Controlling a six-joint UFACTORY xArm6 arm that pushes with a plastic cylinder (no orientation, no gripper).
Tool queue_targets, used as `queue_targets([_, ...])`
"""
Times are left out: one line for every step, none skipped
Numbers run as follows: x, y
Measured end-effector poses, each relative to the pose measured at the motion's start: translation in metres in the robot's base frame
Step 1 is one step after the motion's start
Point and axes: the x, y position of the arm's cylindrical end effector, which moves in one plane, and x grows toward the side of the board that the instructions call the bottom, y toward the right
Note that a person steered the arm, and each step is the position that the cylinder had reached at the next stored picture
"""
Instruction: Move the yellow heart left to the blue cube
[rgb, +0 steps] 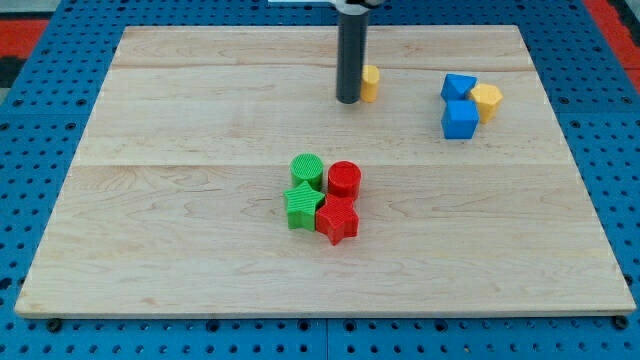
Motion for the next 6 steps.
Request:
queue_targets([-0.022,-0.036])
queue_targets([-0.057,-0.041])
queue_targets([-0.060,-0.006])
queue_targets([-0.030,0.043])
queue_targets([-0.006,0.083])
queue_targets([-0.002,0.083])
